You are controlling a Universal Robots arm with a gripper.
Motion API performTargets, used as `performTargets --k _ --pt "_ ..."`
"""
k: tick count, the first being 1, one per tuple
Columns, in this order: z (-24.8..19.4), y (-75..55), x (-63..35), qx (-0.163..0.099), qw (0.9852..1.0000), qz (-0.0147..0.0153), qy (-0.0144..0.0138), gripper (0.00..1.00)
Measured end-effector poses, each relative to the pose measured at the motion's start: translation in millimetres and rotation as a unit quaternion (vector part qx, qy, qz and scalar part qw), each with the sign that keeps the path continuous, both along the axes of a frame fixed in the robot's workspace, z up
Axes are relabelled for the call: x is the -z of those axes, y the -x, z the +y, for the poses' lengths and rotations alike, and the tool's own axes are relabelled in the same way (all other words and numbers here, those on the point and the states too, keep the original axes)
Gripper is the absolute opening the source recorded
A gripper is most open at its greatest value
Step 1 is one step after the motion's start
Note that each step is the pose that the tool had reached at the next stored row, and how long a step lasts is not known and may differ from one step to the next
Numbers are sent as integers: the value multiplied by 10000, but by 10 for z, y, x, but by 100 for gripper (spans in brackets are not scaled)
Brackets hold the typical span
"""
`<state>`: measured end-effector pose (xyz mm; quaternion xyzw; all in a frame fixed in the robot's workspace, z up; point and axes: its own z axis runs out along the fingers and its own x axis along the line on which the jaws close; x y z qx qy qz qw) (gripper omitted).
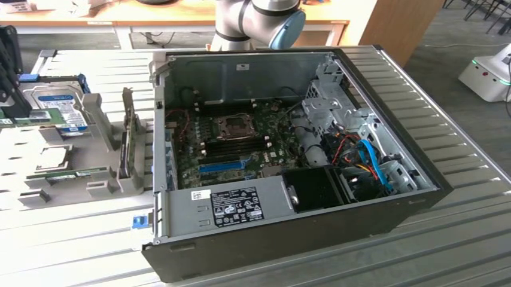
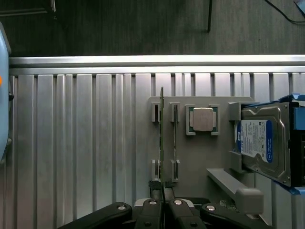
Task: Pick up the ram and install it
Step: 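Pick up the ram and move it above insertion slot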
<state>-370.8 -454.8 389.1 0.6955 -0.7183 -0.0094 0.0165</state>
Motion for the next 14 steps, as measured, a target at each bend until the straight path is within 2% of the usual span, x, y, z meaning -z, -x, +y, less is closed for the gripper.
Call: performTargets --k 7,14 --pt "0 0 -59 0 10000 0 0 12" --pt "0 0 -67 0 10000 0 0 12"
